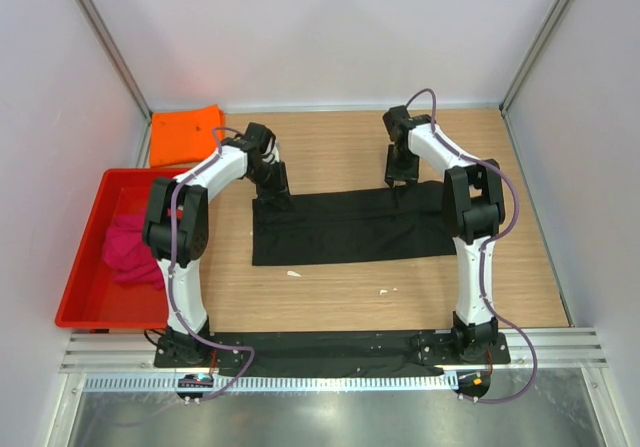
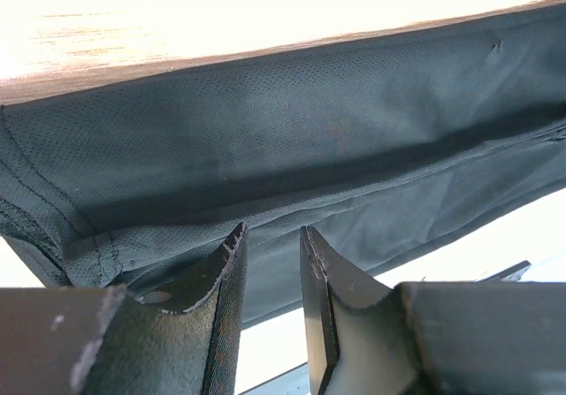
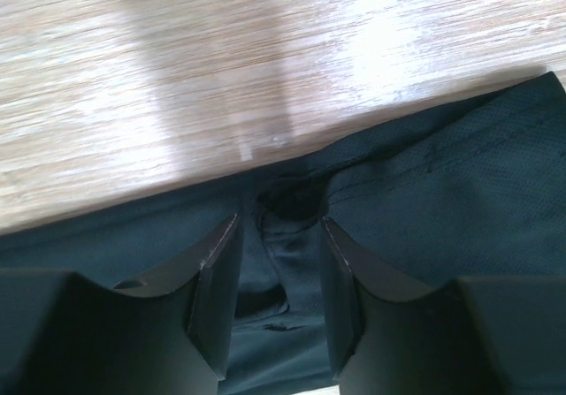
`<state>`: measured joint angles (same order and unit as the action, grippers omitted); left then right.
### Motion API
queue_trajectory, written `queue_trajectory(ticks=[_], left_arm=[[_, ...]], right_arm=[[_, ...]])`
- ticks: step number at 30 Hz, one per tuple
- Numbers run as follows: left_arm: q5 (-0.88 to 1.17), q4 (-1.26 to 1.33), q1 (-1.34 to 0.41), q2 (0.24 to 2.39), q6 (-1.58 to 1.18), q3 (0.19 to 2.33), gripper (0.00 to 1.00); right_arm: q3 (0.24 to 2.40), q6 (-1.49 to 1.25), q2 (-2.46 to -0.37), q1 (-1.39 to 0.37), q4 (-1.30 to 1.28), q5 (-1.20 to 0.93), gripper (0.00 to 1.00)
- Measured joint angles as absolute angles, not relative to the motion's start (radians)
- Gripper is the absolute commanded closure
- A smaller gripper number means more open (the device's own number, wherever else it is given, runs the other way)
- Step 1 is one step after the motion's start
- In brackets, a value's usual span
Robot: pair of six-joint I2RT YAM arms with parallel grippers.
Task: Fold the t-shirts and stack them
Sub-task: Fold the tshirt
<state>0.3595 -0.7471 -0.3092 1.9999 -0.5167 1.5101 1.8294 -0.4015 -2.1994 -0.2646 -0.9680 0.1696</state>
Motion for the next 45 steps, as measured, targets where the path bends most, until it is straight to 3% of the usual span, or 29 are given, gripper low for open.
queue_trajectory(ticks=[3,4,5,8,17,32,34,37,39,40,41,45], left_arm=[[0.360,-0.751,-0.309,2.000,-0.516,1.510,0.70],[0.360,-0.752,-0.309,2.000,-0.516,1.510,0.70],[0.360,-0.753,-0.309,2.000,-0.515,1.510,0.70],[0.360,-0.754,-0.309,2.000,-0.515,1.510,0.71],[0.359,-0.760,-0.309,2.000,-0.511,1.502,0.71],[0.360,-0.774,-0.309,2.000,-0.491,1.477,0.71],[0.359,-0.781,-0.309,2.000,-0.487,1.477,0.71],[0.359,-0.789,-0.309,2.000,-0.481,1.477,0.71],[0.358,-0.799,-0.309,2.000,-0.477,1.477,0.70],[0.356,-0.804,-0.309,2.000,-0.473,1.477,0.70],[0.356,-0.807,-0.309,2.000,-0.471,1.477,0.70],[0.356,-0.810,-0.309,2.000,-0.467,1.477,0.70]], right_arm=[[1.830,-0.399,-2.214,-0.265,-0.971,0.179,0.65],[1.830,-0.398,-2.220,-0.265,-0.973,0.183,0.71],[1.831,-0.399,-2.224,-0.265,-0.974,0.186,0.84],[1.831,-0.400,-2.228,-0.264,-0.982,0.195,0.95],[1.748,-0.444,-2.149,-0.264,-0.993,0.207,0.99],[1.202,-0.772,-1.702,-0.263,-0.896,0.167,0.98],[1.119,-0.833,-1.652,-0.263,-0.860,0.145,0.90],[0.977,-0.923,-1.552,-0.263,-0.829,0.097,0.63],[0.903,-0.958,-1.475,-0.264,-0.825,0.071,0.54],[0.883,-0.967,-1.436,-0.264,-0.833,0.068,0.42],[0.881,-0.968,-1.407,-0.263,-0.842,0.072,0.36],[1.014,-0.882,-1.416,-0.257,-0.883,0.160,0.32]])
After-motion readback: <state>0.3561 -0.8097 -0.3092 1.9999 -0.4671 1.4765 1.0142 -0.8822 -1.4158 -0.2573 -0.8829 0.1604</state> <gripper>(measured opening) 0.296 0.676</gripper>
